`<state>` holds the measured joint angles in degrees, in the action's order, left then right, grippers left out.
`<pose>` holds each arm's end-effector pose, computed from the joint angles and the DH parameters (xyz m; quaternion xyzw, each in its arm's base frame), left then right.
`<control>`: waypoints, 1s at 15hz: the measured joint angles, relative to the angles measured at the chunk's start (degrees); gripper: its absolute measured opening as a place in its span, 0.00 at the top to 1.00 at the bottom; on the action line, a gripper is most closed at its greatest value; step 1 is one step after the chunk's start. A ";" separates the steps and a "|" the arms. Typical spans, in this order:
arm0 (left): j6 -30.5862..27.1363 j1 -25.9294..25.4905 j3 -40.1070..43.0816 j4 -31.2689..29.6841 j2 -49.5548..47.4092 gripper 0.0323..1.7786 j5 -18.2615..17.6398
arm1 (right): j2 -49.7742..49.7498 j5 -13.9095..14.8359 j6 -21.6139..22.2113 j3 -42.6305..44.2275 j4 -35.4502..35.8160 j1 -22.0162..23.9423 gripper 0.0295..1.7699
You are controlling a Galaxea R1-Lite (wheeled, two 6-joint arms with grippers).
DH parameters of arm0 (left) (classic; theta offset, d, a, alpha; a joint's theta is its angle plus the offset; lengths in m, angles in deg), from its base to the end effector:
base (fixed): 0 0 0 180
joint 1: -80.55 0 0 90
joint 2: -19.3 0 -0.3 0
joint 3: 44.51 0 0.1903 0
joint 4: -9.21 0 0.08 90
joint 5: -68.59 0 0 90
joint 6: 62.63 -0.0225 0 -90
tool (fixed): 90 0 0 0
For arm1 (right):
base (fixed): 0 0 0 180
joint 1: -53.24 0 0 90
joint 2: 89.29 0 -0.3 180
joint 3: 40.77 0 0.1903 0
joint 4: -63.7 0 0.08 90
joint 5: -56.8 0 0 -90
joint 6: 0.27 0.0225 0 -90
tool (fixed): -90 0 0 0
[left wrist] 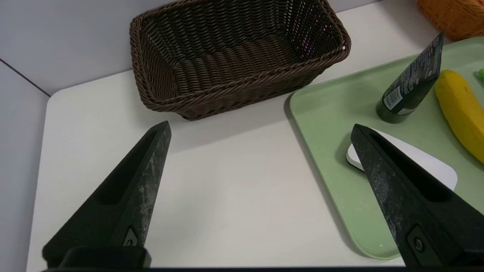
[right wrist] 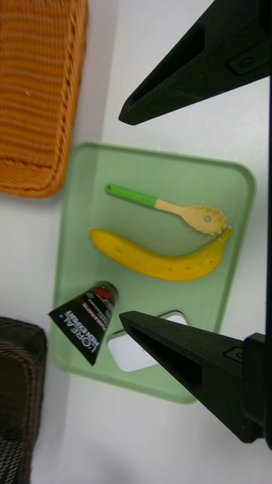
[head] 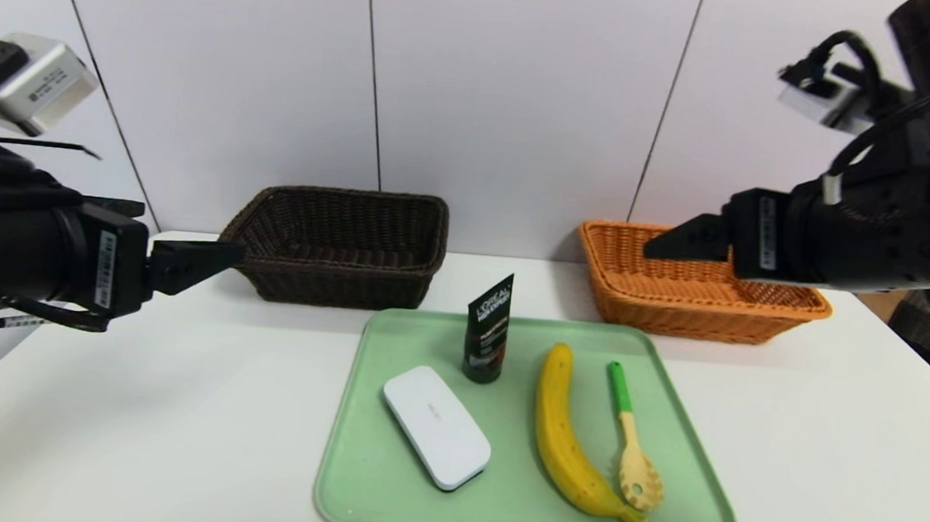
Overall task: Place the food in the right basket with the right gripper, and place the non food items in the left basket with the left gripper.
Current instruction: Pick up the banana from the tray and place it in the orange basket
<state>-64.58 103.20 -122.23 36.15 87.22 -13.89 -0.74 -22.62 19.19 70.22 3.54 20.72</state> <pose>0.1603 -0.0637 0.2802 0.0555 0.1416 -0.1326 0.9794 0.2122 0.1304 0.3101 0.0400 0.3268 0.1267 0.9357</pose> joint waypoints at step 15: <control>3.60 6.31 0.22 -5.89 8.83 0.05 -2.32 | 26.47 -5.73 13.14 15.37 -21.07 -7.74 0.04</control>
<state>-60.99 109.51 -122.01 30.26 96.04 -16.21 25.73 -28.35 32.33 85.59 -17.53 12.98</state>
